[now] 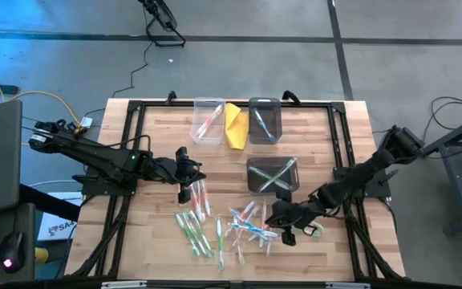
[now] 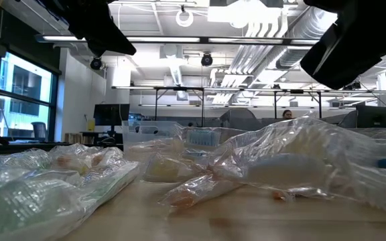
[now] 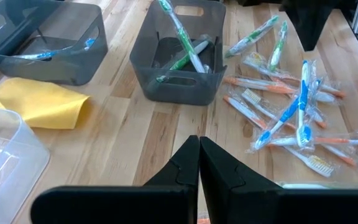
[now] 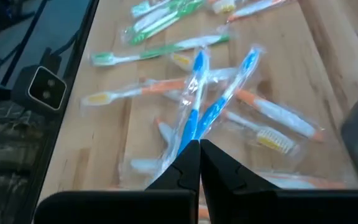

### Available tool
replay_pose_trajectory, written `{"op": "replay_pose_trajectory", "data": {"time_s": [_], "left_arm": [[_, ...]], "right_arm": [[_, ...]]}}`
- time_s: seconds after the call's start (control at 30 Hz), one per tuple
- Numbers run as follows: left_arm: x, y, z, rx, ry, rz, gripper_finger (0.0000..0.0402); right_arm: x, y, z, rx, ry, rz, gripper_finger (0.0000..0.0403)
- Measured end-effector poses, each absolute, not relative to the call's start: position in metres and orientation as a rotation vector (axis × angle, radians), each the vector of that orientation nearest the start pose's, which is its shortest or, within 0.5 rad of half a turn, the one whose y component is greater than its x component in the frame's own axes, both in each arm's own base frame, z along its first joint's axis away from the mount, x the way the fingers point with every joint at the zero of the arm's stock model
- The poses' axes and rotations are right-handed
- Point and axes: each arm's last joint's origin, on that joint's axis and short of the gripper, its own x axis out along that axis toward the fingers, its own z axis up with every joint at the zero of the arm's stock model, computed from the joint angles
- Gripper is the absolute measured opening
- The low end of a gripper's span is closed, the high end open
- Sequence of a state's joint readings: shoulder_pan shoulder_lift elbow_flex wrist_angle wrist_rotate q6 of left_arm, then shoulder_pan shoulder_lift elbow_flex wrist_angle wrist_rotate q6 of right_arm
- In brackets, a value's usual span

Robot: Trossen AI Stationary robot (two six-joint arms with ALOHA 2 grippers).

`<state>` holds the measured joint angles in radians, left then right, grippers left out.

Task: Pick & Place Toothbrushes
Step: Put the blue toothbrush into the top black transparent bin

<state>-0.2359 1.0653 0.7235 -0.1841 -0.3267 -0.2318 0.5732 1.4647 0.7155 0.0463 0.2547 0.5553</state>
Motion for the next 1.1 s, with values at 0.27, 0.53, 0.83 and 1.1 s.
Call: {"op": "replay_pose_trajectory", "data": {"time_s": [0.27,0.53,0.83,1.1], "left_arm": [[0.221,-0.044,0.261,-0.055,0.494,0.14,0.001],[0.221,-0.044,0.261,-0.056,0.494,0.141,0.001],[0.221,-0.044,0.261,-0.056,0.494,0.14,0.001],[0.221,-0.044,0.261,-0.056,0.493,0.14,0.001]], "right_arm": [[0.245,0.148,0.182,0.282,0.696,0.105,0.0055],[0.243,0.153,0.182,0.297,0.742,0.209,0.0151],[0.239,0.153,0.177,0.273,0.789,0.193,0.0158],[0.246,0.158,0.15,0.276,0.863,0.172,0.0152]]}}
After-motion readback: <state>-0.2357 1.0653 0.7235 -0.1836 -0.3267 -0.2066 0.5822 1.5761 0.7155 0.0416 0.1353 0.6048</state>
